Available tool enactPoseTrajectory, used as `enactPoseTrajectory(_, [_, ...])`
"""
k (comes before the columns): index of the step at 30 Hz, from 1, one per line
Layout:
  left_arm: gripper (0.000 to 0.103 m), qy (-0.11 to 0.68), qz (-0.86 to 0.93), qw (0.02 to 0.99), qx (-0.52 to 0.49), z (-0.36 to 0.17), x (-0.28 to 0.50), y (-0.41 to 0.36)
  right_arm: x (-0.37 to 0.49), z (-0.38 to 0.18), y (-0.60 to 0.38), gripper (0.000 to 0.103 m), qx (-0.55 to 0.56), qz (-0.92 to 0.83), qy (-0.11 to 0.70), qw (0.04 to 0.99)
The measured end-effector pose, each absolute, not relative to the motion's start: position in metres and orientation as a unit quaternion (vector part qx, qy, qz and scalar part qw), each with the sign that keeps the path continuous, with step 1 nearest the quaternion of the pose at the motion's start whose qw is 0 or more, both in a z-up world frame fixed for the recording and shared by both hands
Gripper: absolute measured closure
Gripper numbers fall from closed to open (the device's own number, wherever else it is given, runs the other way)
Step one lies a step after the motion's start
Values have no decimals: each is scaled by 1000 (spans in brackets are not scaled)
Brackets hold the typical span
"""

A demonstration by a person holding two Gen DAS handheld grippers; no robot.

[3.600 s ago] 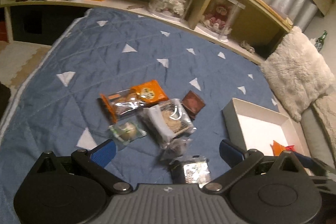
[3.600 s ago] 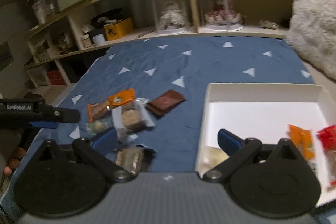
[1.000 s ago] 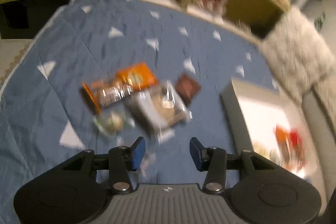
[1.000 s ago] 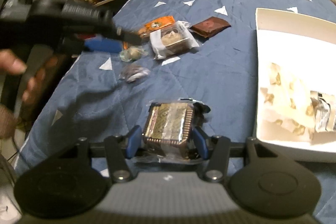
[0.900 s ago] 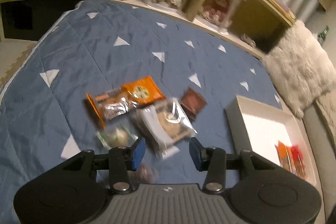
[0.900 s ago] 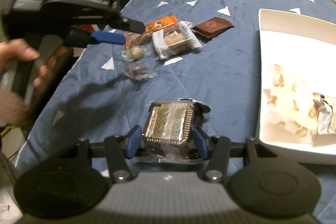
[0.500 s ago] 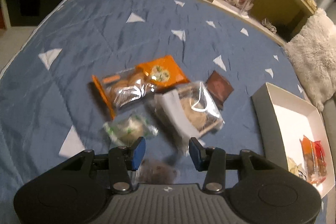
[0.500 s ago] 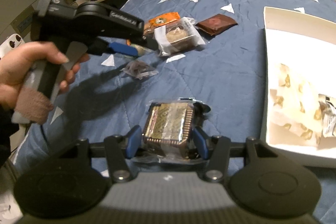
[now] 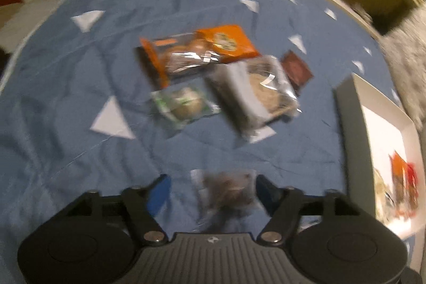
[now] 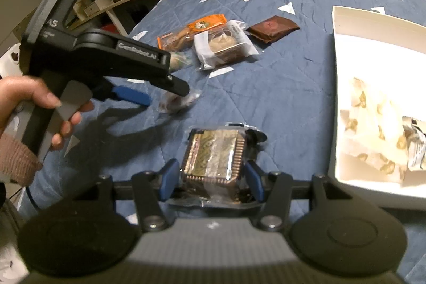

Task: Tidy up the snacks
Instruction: 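Hold foil cake in right tool while left tool grasps small clear brown-candy packet, then carry foil cake in right tool while left tool carries candy packet to tray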

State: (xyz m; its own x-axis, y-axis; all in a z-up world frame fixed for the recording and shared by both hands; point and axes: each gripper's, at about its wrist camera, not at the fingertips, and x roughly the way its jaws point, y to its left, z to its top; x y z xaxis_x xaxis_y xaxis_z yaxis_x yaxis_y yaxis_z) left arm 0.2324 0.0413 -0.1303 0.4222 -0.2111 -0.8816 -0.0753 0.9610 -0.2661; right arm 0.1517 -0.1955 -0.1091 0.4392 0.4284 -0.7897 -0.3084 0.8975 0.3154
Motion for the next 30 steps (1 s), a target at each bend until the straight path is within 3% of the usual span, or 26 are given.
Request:
enactPoseTrajectory(5, [18, 532, -28, 827, -180, -127, 228, 47, 151, -108, -194, 43, 60, 214, 483, 847])
enactPoseTrajectory(9, [31, 530, -40, 824, -196, -124, 229, 41, 151, -107, -192, 43, 51, 209, 490, 845])
enactPoseTrajectory(14, [38, 543, -33, 812, -213, -132, 229, 32, 153, -109, -194, 42, 59, 201, 503, 839])
enactPoseTrajectory(21, [40, 541, -21, 823, -173, -138, 235, 16, 164, -113, -197, 39, 101, 178, 519, 830])
enactPoseTrajectory(30, [59, 530, -17, 836, -142, -141, 235, 14, 166, -117, -194, 41, 100, 177, 515, 833])
